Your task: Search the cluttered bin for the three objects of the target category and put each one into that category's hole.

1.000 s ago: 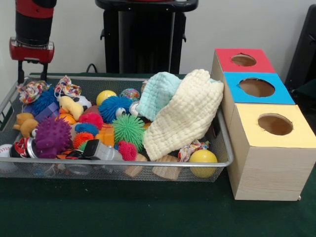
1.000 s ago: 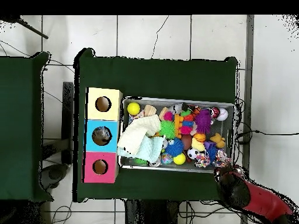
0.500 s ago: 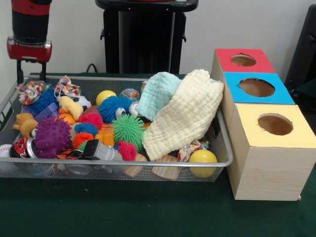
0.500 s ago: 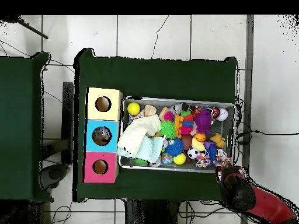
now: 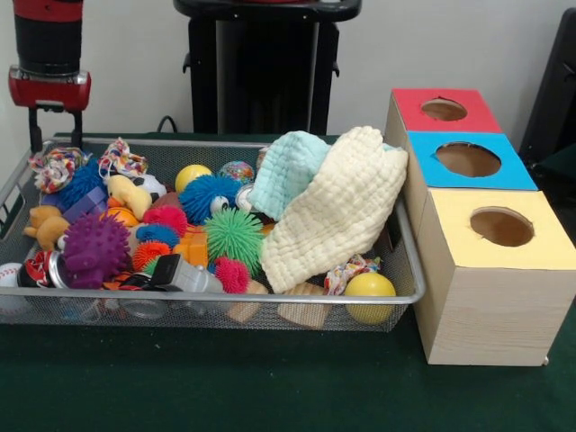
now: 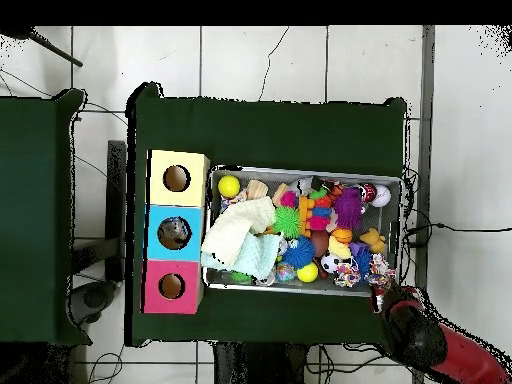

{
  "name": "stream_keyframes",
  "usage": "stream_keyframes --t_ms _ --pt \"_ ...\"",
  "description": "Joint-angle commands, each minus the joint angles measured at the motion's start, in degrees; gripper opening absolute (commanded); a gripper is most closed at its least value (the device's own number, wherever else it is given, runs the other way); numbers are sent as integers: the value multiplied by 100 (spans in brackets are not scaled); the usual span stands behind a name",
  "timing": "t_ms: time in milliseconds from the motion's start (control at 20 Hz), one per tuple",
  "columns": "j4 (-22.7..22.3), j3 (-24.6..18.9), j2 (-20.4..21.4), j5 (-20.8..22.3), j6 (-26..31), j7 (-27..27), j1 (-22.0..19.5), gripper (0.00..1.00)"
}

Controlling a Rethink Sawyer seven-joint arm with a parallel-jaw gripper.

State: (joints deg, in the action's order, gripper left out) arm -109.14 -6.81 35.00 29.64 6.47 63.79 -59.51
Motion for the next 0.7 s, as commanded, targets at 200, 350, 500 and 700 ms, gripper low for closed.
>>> stream_keyframes --t_ms 200,350,500,700 --pt "242 -688 -377 -593 496 866 -570 100" --pt "108 -682 -334 -684 441 944 -505 100" --pt "-32 -608 -141 -739 399 997 -320 100" --pt "-164 -438 344 -864 703 984 10 100"
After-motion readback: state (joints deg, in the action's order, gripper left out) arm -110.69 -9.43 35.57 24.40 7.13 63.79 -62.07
